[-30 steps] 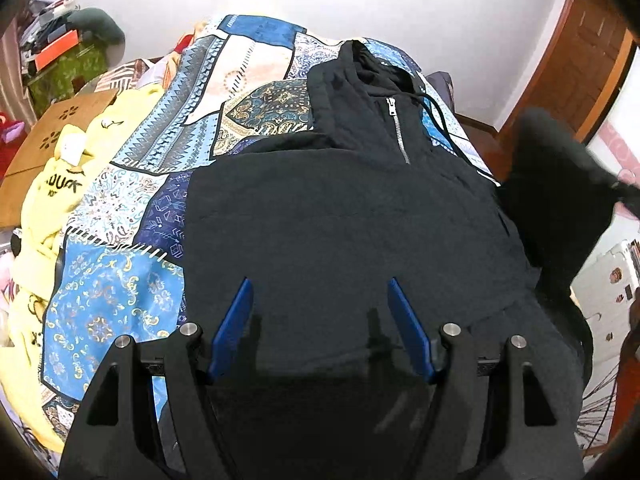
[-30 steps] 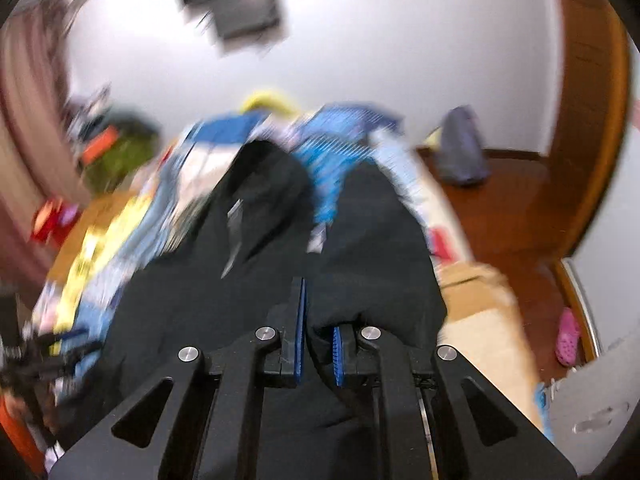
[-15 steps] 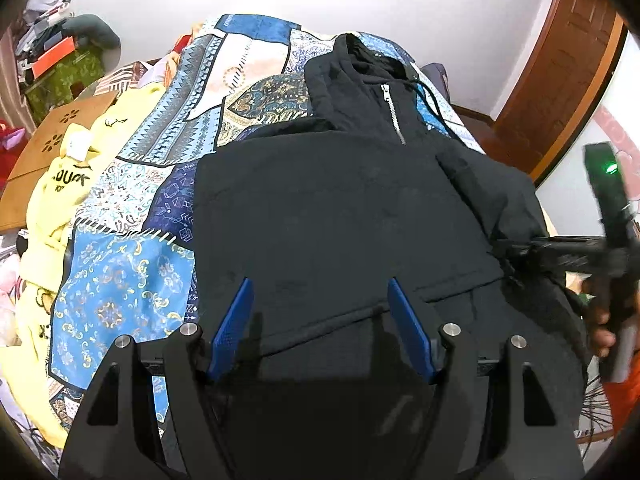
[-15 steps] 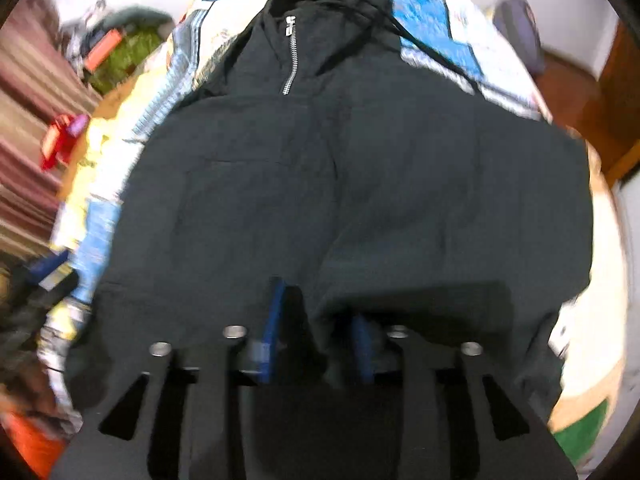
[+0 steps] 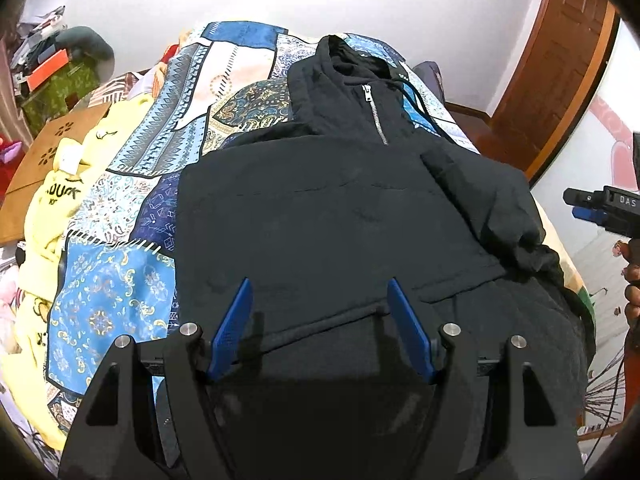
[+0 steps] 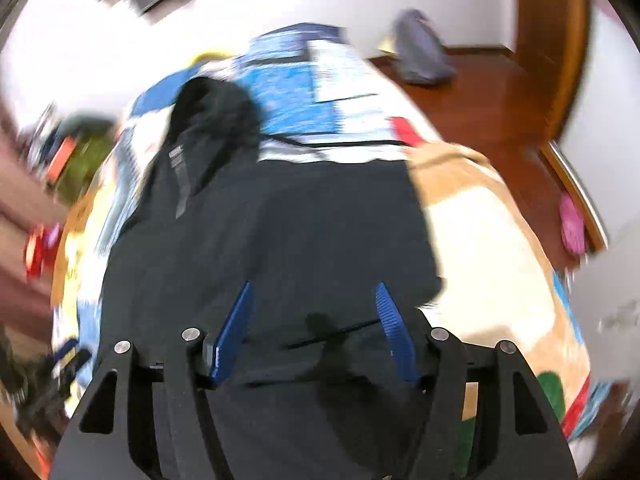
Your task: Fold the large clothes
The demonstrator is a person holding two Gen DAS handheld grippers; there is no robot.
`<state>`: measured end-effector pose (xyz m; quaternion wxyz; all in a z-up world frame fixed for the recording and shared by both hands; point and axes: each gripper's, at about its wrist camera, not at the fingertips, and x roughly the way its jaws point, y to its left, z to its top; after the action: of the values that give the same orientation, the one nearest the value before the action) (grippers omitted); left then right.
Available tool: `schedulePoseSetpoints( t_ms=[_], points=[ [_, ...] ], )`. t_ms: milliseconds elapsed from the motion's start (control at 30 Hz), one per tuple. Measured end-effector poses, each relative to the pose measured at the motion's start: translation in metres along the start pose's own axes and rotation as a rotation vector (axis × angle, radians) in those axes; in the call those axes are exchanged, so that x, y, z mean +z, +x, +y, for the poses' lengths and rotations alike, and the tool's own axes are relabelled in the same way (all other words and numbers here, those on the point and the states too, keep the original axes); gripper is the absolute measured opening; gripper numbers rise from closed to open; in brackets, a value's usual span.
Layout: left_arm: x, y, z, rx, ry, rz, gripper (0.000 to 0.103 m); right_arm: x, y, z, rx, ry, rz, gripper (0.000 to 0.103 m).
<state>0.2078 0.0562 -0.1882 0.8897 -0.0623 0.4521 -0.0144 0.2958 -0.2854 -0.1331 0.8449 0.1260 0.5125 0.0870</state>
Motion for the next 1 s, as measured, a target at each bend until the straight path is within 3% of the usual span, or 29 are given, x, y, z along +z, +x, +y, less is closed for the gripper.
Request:
schedulePoseSetpoints(
  t_ms=[233,333,400,467,567,633,733,1000],
  points=[
    [0.002,0.006,-0.006,0.012,0.009,0.012,0.069,-0.018,0.050,-0.051,0.039,0.240,0.145,0.060],
    [0.001,0.010,-0.007,0.028,0.015,0.022,0.069,-0.022,0.067,-0.057,0.048,0.282,0.183,0.060],
    [0.000,0.011,-0.006,0.023,0.008,0.026,0.069,-0.021,0.073,-0.059,0.069,0.324,0.157,0.060],
    [-0.001,0.013,-0.005,0.024,0.002,0.029,0.069,-0.014,0.072,-0.054,0.023,0.293,0.099,0.055],
    [-0.002,0.012,-0.003,0.034,-0.004,0.020,0.069,-0.004,0.070,-0.040,-0.089,0.198,0.045,0.023],
    [-0.003,0.010,0.001,0.033,-0.010,0.011,0.069,0.001,0.060,-0.032,-0.086,0.147,0.016,0.015],
    [-0.002,0.010,0.007,0.031,-0.021,0.006,0.069,0.006,0.043,-0.017,-0.082,0.082,-0.042,0.011],
    [-0.001,0.000,0.020,0.021,-0.036,-0.034,0.069,0.021,-0.006,0.080,0.061,-0.135,-0.147,0.009]
  ],
)
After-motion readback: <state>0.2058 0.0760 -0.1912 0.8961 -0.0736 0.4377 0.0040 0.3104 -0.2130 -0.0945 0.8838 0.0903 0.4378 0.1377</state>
